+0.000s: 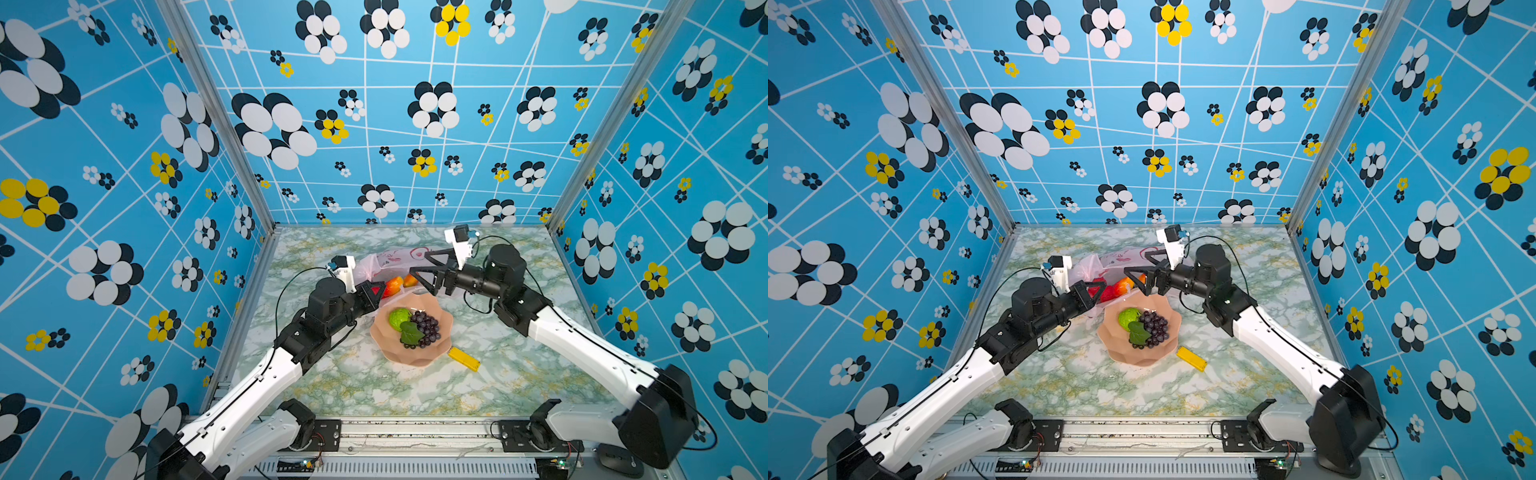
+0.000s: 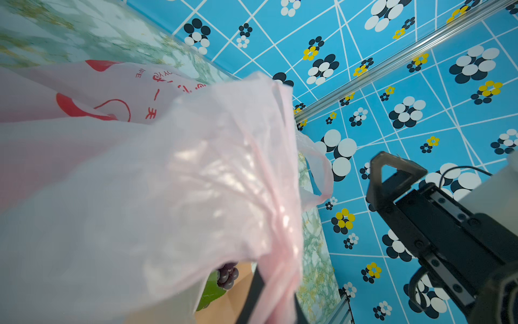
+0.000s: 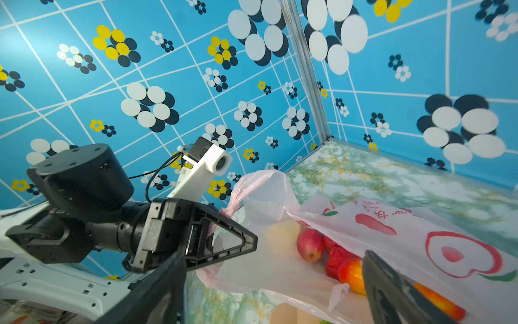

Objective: Place the fruits into the plastic bag
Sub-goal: 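Withdraw the right gripper from the bag and move it over the bowl, then lower the right gripper onto the bumpy green fruit and close it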

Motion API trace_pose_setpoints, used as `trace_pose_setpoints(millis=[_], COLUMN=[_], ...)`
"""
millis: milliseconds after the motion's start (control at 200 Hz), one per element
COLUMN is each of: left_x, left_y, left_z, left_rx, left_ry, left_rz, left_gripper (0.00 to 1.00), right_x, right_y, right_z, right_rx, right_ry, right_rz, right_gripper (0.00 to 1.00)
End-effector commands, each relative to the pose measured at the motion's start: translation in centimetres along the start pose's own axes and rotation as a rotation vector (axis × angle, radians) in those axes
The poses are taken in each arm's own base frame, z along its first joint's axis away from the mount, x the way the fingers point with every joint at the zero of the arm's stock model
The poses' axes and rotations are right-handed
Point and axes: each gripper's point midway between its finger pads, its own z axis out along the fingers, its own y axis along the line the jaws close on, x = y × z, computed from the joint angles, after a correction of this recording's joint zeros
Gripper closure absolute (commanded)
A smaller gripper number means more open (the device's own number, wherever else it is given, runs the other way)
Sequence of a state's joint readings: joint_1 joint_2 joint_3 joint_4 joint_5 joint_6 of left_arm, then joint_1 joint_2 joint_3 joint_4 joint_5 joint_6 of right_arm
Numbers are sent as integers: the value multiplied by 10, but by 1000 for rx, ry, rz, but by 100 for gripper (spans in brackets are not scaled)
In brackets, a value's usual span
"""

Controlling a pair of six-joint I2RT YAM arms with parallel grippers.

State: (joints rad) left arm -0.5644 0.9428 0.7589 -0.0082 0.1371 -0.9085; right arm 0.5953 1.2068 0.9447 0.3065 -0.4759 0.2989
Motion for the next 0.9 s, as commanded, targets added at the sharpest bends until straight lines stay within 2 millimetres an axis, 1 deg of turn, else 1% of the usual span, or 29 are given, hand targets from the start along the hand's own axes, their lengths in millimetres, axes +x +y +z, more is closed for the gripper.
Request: trace_pose_setpoints(millis=[0, 65, 100, 250, 285, 375, 420, 485, 575, 665, 705, 835, 895], left_x=[2, 2, 2, 4, 5, 4, 4, 4, 3, 3, 2, -1, -1], left_y=[7, 8, 8, 10, 11, 12, 12, 12, 12, 13, 13, 14, 14], left_z=[-5, -5, -5, -4, -4, -4, -4, -4, -4, -4, -4, -5, -4], left_rx=[-23, -24, -23, -29, -30, -33, -33, -32, -32, -36, -37, -41, -41], left_ry=[-13, -14, -13, -6, -7, -10, -10, -12, -13, -15, -16, -24, -24], left_rz=[0, 2, 3, 6, 9, 7, 7, 5, 2, 2, -2, -7, -8], left_gripper=[100, 100, 100, 100, 100, 100, 100, 100, 100, 100, 100, 100, 100], right_x=[26, 42, 48, 92, 100, 129, 144, 160, 174, 181, 184, 204, 211], right_y=[-6, -7, -7, -6, -6, -10, -14, -23, -29, -29, -27, -22, -23], right_z=[-15, -28, -35, -63, -67, -78, -82, -86, -84, -75, -70, -53, -44], right_rx=[47, 72, 88, 116, 119, 133, 148, 183, 191, 172, 156, 102, 87], right_ry=[33, 67, 79, 216, 245, 354, 412, 470, 521, 542, 558, 670, 707], right_rz=[-85, -69, -65, -72, -79, -74, -73, -66, -80, -97, -119, -215, -233], right_gripper=[1, 1, 1, 0, 1, 2, 3, 5, 9, 10, 10, 11, 11])
